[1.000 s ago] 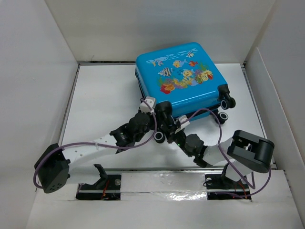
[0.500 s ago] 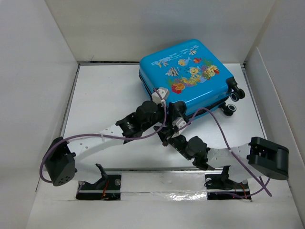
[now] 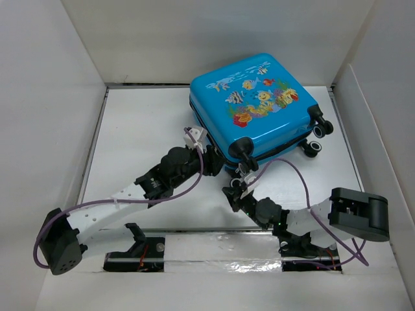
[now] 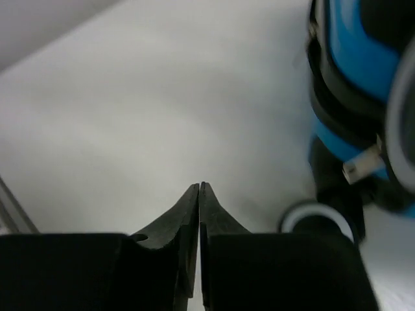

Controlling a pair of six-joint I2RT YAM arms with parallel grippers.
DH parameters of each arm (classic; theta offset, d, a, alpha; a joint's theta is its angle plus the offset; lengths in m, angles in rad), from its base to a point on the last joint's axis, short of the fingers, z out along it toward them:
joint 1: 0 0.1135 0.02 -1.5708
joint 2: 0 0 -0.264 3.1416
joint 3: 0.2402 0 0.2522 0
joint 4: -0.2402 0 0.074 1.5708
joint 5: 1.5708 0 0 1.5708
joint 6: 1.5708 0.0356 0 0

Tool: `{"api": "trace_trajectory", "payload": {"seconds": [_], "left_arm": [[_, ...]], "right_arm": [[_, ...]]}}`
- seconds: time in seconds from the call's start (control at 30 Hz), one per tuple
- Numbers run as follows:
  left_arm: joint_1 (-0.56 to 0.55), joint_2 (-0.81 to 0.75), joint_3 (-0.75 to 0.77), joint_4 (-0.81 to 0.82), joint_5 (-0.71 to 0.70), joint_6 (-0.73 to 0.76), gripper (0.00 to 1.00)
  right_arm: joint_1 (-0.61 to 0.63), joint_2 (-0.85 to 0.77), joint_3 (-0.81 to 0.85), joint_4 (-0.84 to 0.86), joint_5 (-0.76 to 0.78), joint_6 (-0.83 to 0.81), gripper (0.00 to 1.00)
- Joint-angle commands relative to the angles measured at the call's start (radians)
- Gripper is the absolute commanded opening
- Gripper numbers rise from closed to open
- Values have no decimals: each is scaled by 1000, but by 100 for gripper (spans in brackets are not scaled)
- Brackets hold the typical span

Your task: Pack the luggage

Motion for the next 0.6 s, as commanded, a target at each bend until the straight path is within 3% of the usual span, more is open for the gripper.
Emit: {"api": "trace_trajectory", "payload": {"seconds": [0.0,0.03,0.13,0.37,0.57], "left_arm": [[1,2,-49,58,21,-24,48],[1,-3,-65,79,24,-24,47],[1,-8,-89,124,50,-18,46],[1,25,-130,220,94,-4,45],[1,57,-122,242,106,19,45]], "right_arm": [[2,23,-57,138,161,77,14],[2,25,-60,132,186,77,25],[2,36,-53,116,302,65,40],[2,86,-30,248,500,-119,51],[-34,126,-13,312,528,-167,57]]}}
